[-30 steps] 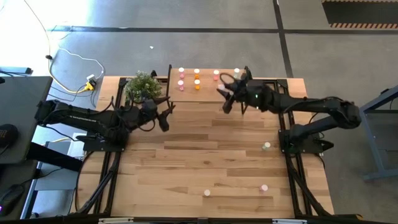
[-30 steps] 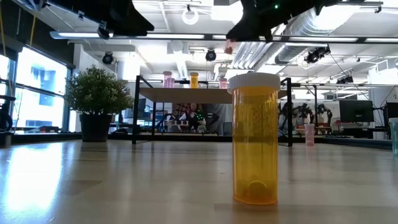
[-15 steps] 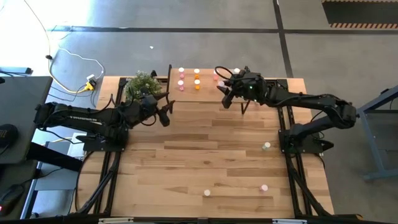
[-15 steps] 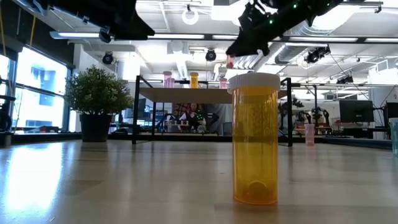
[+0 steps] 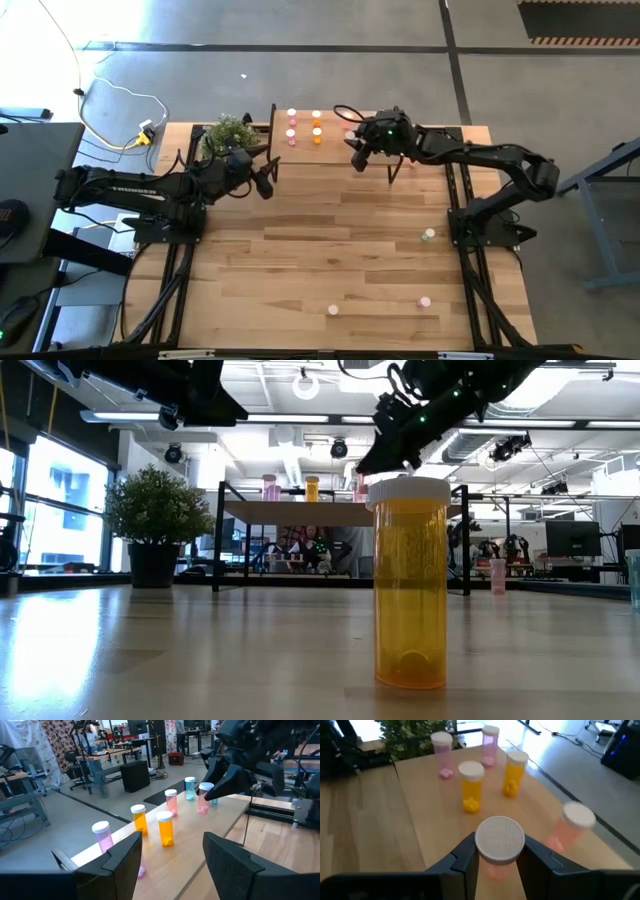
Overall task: Pick and place medicine bottles onto shelf by color
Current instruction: Put the bottom red pill bottle aligned with the other red pill bottle on the shelf
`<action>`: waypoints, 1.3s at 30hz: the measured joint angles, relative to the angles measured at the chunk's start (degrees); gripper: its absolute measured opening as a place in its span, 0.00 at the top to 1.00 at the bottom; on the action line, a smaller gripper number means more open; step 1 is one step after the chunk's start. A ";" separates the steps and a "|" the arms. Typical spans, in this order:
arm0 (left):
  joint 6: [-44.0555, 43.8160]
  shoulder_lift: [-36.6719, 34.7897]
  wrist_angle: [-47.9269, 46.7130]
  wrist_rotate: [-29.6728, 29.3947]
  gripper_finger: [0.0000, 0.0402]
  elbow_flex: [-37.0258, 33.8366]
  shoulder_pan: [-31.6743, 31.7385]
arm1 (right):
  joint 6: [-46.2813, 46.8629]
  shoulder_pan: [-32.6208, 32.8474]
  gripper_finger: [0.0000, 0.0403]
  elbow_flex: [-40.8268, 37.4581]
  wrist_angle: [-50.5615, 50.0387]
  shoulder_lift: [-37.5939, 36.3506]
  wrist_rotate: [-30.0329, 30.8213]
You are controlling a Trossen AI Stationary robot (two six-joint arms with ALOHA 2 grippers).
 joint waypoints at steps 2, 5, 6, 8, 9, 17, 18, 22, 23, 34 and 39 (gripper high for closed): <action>0.00 0.00 -0.02 0.00 0.50 0.00 0.16 | -0.47 0.04 0.74 1.46 -0.77 1.09 -0.15; 0.00 0.00 -0.04 0.00 0.50 0.00 0.16 | -0.61 -0.15 0.74 2.10 -1.47 2.06 -0.15; 0.00 0.00 -0.07 0.00 0.50 0.00 0.16 | -0.90 -0.22 0.74 2.10 -1.51 2.08 -0.17; 0.00 0.00 -0.07 0.02 0.50 0.00 0.16 | -0.91 -0.22 0.74 2.19 -2.04 2.08 -0.17; 0.00 0.00 -0.07 0.00 0.50 0.00 0.16 | -0.90 -0.22 0.74 2.19 -2.31 2.08 -0.17; -0.02 0.00 -0.09 0.02 0.50 0.00 0.16 | -0.46 -0.54 0.74 2.19 -2.89 3.16 -1.12; -0.02 0.00 -0.09 0.00 0.50 0.00 0.16 | -0.36 -0.68 0.74 2.19 -2.81 3.56 -1.24; -0.02 0.00 -0.09 0.00 0.50 0.00 0.16 | -0.18 -0.77 0.74 2.17 -2.72 4.16 -1.19; -0.02 0.00 -0.09 0.00 0.50 0.00 0.16 | 0.08 -0.77 0.74 2.17 -2.62 4.16 -1.17; -0.02 0.00 -0.11 0.00 0.50 0.00 0.16 | 0.13 -1.16 0.74 2.10 -2.52 4.31 -0.61; -0.02 0.02 -0.11 0.00 0.50 0.00 0.16 | 0.59 -1.88 0.74 2.10 -2.64 4.31 -0.61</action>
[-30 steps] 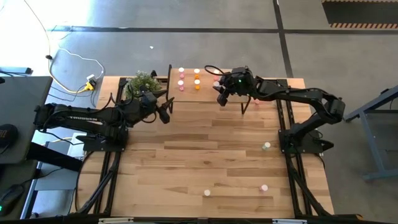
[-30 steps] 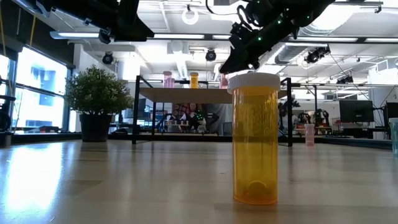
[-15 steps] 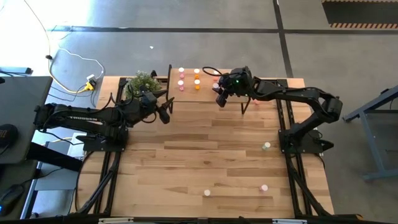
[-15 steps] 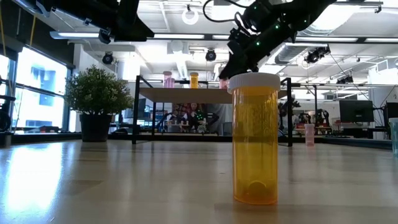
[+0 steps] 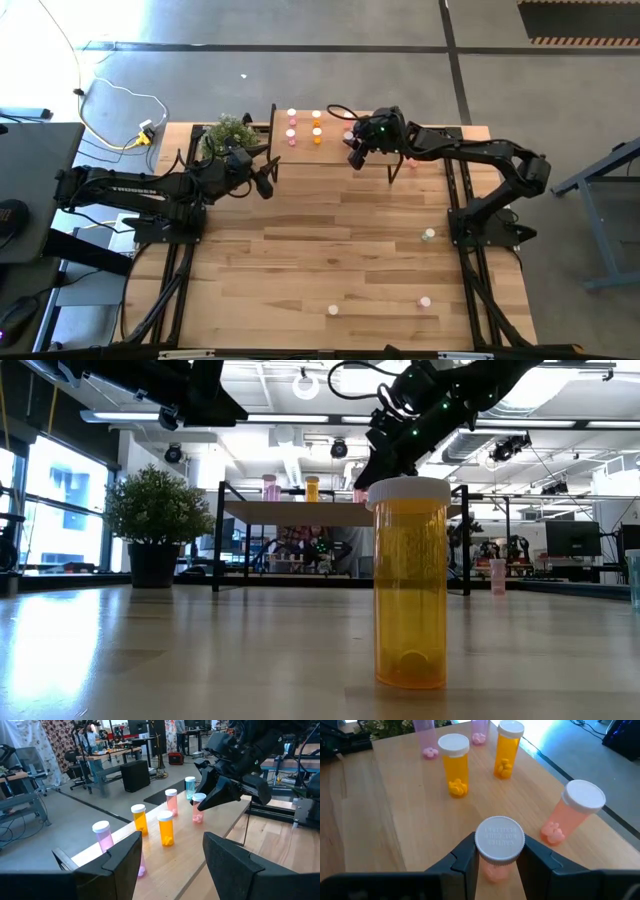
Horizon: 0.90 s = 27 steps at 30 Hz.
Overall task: Pick and place medicine bottles onto shelf by color
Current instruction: Put the bottom red pill bottle aligned with the other red pill bottle on the shelf
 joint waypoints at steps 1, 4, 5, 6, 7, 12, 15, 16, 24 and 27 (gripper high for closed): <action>0.00 0.00 0.01 0.00 0.50 0.00 0.00 | 0.01 0.00 0.74 0.00 -0.01 0.00 0.00; 0.00 0.00 0.01 0.00 0.50 0.00 0.00 | 0.01 0.00 0.74 0.00 -0.01 0.00 0.00; 0.00 0.00 0.00 0.00 0.50 0.00 0.00 | 0.01 0.00 0.74 0.00 -0.01 0.00 0.00; 0.00 0.00 0.00 0.00 0.50 0.00 0.00 | 0.01 0.00 0.74 0.00 -0.04 0.00 0.00; 0.00 0.00 0.00 0.00 0.50 0.00 0.00 | 0.01 0.00 0.74 0.00 -0.04 0.00 0.00; 0.00 0.00 0.00 0.00 0.50 0.00 0.00 | 0.18 0.00 0.73 0.00 -0.04 0.00 -0.01; 0.00 0.00 0.01 0.00 0.50 0.00 0.00 | 0.19 0.00 0.69 0.00 -0.04 0.00 -0.22; 0.00 0.00 0.01 0.00 0.50 0.00 0.00 | 0.19 0.00 0.67 -0.02 -0.10 0.02 -0.22; 0.00 0.00 0.00 0.00 0.50 0.00 0.00 | 1.28 0.00 0.51 -0.02 1.14 0.04 -0.01; 0.00 0.00 0.02 0.00 0.50 0.00 0.00 | 1.28 0.00 0.47 -0.02 1.43 0.04 0.05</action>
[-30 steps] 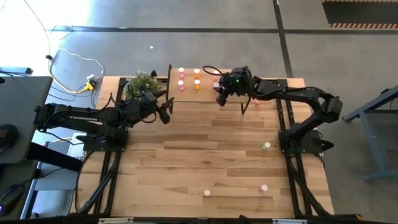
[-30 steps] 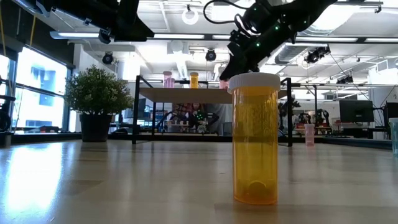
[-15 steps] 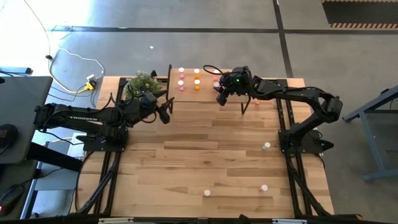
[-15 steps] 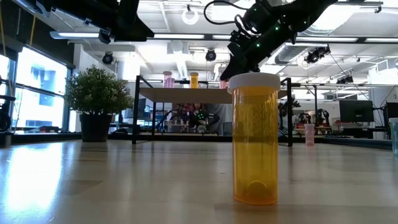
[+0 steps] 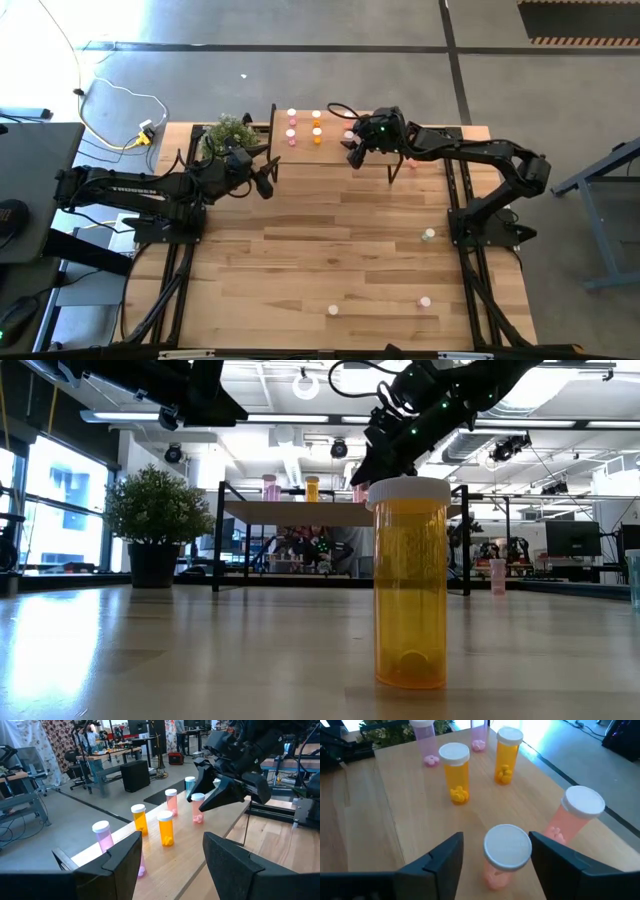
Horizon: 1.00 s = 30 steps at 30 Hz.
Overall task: Pick and place medicine bottles onto shelf by color
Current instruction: Put the bottom red pill bottle aligned with the other red pill bottle on the shelf, then put the orange pill bottle aligned with the other orange pill bottles on the shelf
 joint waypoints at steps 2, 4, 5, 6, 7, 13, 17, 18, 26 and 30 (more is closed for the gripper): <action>0.00 0.00 -0.02 0.00 0.50 0.00 0.00 | -0.02 0.00 0.45 0.00 0.13 0.00 0.83; 0.00 0.00 -0.01 0.00 0.50 0.00 0.00 | -0.02 0.00 0.44 0.00 0.52 0.00 1.91; 0.00 0.00 -0.02 0.00 0.50 0.00 0.00 | 0.00 0.00 0.43 0.00 0.83 -0.01 1.94; 0.00 0.00 -0.02 0.00 0.50 0.00 -0.01 | 0.00 0.00 0.43 0.00 1.13 -0.06 1.99; 0.00 0.00 -0.02 0.00 0.50 0.00 0.00 | 0.00 0.00 0.43 0.00 1.41 -0.16 1.99; 0.00 0.00 -0.02 0.00 0.50 0.00 -0.02 | -0.02 0.00 0.44 0.88 1.47 -1.49 1.95; 0.00 0.00 -0.02 0.00 0.50 0.00 -0.02 | -0.63 0.00 0.44 2.46 0.87 -2.86 2.38; 0.00 0.00 -0.04 0.00 0.50 0.00 -0.02 | -0.94 0.00 0.43 2.81 0.34 -3.32 2.43; 0.00 0.00 -0.04 0.23 0.50 0.00 -0.10 | -1.09 0.74 0.43 3.76 -4.94 -9.18 2.93; -0.55 0.00 -0.06 4.00 0.50 0.00 -0.11 | 0.14 2.68 0.44 3.76 -8.15 -12.37 2.93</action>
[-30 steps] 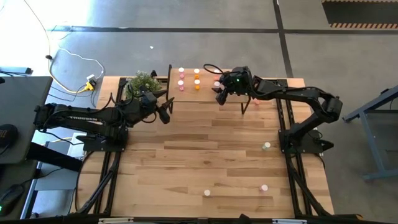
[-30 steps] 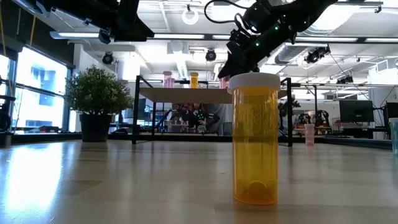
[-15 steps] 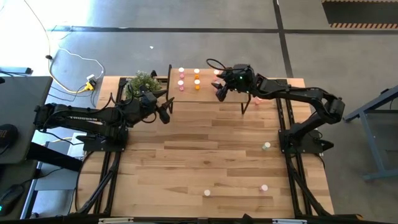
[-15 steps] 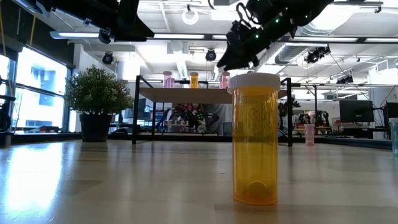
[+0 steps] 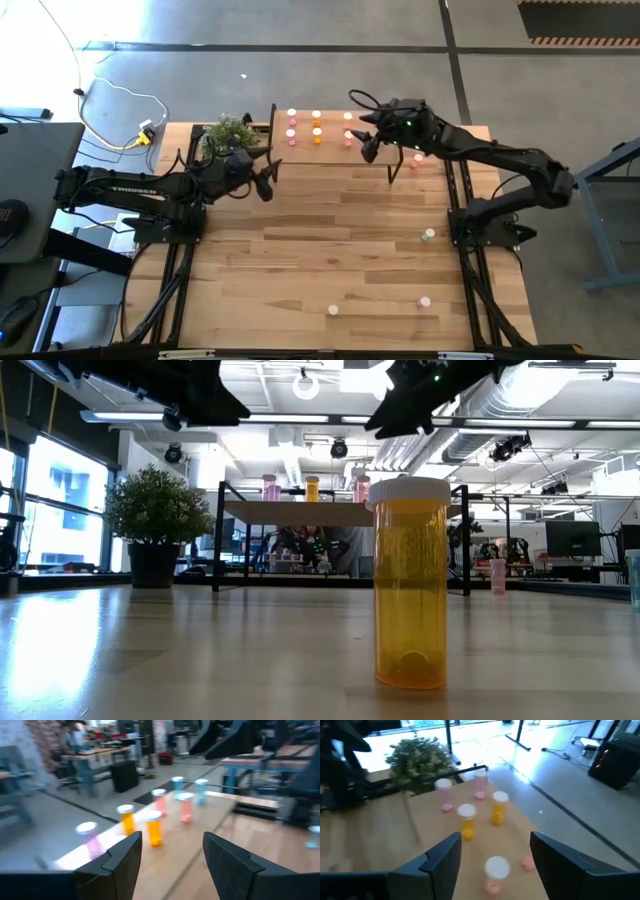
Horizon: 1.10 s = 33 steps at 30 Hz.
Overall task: Pick and place medicine bottles onto shelf by color
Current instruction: Put the orange pill bottle aligned with the other orange pill bottles on the shelf
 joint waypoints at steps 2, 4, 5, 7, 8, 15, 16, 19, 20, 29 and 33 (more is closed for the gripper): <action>-1.55 0.00 0.02 3.18 0.50 0.00 0.00 | 0.90 1.48 0.44 0.00 -2.45 -1.13 0.02; -2.86 0.00 -0.01 6.46 0.50 0.00 0.00 | 1.73 3.29 0.44 -0.40 -4.12 -2.12 0.82; -3.30 0.00 -0.07 8.29 0.50 0.00 -0.02 | 2.31 4.33 0.44 -0.72 -5.09 -2.58 1.90; -3.58 0.01 -0.42 11.73 0.50 0.00 -0.27 | 3.56 6.53 0.44 -1.84 -6.47 -3.36 4.20; -3.59 0.02 -0.49 12.77 0.50 0.00 -0.62 | 4.37 7.79 0.44 -2.59 -7.01 -3.80 5.39; -5.66 0.02 -0.49 13.82 0.50 0.00 -5.14 | 11.33 17.40 0.44 -7.61 -8.08 -6.58 11.99; -6.14 0.02 -0.63 13.82 0.50 0.00 -6.03 | 12.71 18.90 0.44 -8.35 -8.09 -6.98 13.24; -8.19 0.02 -1.52 13.83 0.50 0.00 -9.07 | 16.91 23.55 0.44 -10.23 -8.02 -7.84 17.11; -8.80 0.08 -1.90 13.84 0.50 0.00 -10.21 | 18.52 25.10 0.44 -10.71 -7.95 -7.98 18.63; -9.72 4.32 -1.63 12.58 0.50 0.04 -20.41 | 30.82 39.39 0.44 -12.52 -9.12 -8.18 31.17; -11.62 8.01 0.52 10.78 0.50 0.04 -24.80 | 34.67 44.96 0.44 -12.52 -9.98 -8.18 36.00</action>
